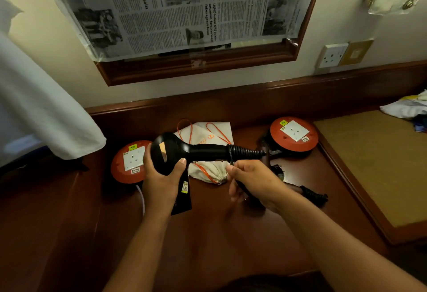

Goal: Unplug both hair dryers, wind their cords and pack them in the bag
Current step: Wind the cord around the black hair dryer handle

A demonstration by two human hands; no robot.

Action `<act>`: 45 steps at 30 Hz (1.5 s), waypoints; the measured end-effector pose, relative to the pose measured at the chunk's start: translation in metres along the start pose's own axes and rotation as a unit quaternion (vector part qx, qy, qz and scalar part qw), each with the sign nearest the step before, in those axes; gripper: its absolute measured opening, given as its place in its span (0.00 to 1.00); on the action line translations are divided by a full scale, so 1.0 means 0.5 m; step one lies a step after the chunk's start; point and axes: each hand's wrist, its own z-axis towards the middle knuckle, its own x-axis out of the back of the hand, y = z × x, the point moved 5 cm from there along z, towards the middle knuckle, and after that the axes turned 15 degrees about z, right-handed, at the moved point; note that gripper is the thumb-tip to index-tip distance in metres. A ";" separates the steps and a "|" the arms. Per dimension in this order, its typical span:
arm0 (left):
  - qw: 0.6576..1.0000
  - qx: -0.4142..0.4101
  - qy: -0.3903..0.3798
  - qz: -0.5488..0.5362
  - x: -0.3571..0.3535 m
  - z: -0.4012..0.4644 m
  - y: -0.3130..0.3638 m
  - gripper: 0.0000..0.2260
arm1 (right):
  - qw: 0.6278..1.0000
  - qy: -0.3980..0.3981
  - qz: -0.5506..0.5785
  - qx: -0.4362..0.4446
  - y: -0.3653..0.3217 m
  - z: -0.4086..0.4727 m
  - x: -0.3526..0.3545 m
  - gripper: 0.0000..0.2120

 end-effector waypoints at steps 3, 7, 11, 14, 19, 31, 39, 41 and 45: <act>0.997 0.036 -0.005 -0.071 -0.006 -0.013 -0.001 0.34 | 1.000 0.000 0.017 0.006 0.029 0.009 -0.006 0.21; 0.988 0.076 -0.023 -0.135 -0.015 -0.017 -0.007 0.32 | 0.994 -0.047 0.099 0.004 0.071 0.026 -0.006 0.18; 0.983 0.091 -0.047 -0.155 -0.015 -0.017 -0.001 0.31 | 0.982 -0.074 0.175 -0.002 0.099 0.047 0.003 0.15; 0.981 0.094 -0.059 -0.160 -0.008 -0.012 0.008 0.28 | 0.996 -0.048 0.073 0.006 0.093 0.069 0.028 0.17; 0.980 0.061 -0.108 -0.158 0.011 0.000 0.039 0.26 | 0.998 0.027 -0.042 0.032 0.066 0.113 0.081 0.22; 0.979 -0.017 -0.177 -0.096 0.019 0.012 0.055 0.29 | 0.960 0.003 -0.252 0.121 -0.123 0.137 0.145 0.06; 0.986 -0.058 -0.155 0.023 0.010 0.023 0.035 0.39 | 0.869 -0.015 -0.460 0.181 -0.186 0.076 0.094 0.10; 0.988 -0.070 -0.129 0.048 0.008 0.025 0.038 0.37 | 0.828 -0.004 -0.532 0.179 -0.183 0.058 0.072 0.12; 0.986 -0.106 -0.070 0.107 0.006 0.027 0.058 0.37 | 0.778 0.022 -0.611 0.142 -0.162 0.029 0.034 0.13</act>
